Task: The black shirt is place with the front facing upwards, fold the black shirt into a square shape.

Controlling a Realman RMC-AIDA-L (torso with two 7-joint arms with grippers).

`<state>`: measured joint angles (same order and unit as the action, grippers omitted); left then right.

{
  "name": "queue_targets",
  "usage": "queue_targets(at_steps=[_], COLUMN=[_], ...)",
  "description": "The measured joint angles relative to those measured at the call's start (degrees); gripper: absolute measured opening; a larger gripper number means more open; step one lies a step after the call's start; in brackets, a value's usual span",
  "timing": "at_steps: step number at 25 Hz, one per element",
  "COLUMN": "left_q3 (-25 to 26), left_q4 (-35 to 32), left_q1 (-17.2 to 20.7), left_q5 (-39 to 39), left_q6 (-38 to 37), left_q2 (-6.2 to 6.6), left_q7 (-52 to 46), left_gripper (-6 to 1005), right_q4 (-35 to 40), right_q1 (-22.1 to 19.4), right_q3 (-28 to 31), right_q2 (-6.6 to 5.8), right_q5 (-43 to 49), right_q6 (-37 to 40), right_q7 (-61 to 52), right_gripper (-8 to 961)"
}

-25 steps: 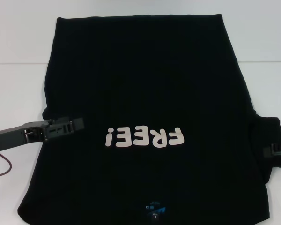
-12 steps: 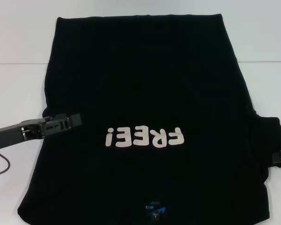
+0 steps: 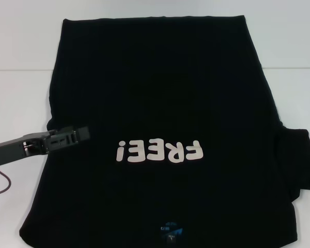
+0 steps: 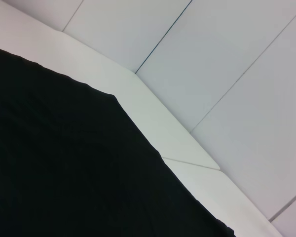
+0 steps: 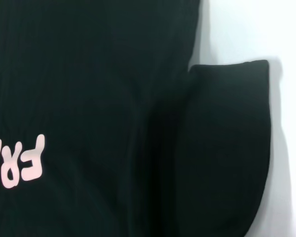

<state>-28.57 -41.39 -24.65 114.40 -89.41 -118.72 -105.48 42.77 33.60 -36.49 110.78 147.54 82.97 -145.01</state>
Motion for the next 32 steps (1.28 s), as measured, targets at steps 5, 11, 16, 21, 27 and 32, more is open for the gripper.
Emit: queue_targets(at_steps=[5, 11, 16, 21, 27, 32], left_q3=[0.19, 2.22, 3.78, 7.05, 11.35, 11.81], left_q4=[0.00, 0.00, 0.00, 0.00, 1.02, 2.12], left_q1=[0.73, 1.42, 2.17, 2.96, 3.24, 3.23], left_q5=[-0.81, -0.90, -2.18, -3.82, -3.85, -3.84], left_q6=[-0.39, -2.31, -3.45, -5.41, -7.81, -8.42], left_q2=[-0.02, -0.02, -0.05, -0.05, 0.67, 1.47], left_q7=[0.00, 0.00, 0.01, 0.01, -0.16, -1.12], left_gripper=[792, 792, 792, 792, 792, 792], right_q4=[0.18, 2.86, 4.91, 4.76, 5.04, 5.65], right_q1=[-0.35, -1.23, -1.77, -1.91, -2.05, -2.02], right_q3=[0.39, 1.99, 3.45, 3.81, 3.97, 4.04], right_q2=[-0.05, -0.22, -0.45, -1.05, -2.09, -2.69], right_q5=[-0.23, -0.05, -0.03, 0.29, 1.50, 1.53], right_q6=[-0.08, -0.23, -0.80, -2.52, -3.12, -2.44], right_q7=[0.32, -0.04, -0.48, -0.83, -1.56, -1.25], right_gripper=[23, 11, 11, 12, 13, 14])
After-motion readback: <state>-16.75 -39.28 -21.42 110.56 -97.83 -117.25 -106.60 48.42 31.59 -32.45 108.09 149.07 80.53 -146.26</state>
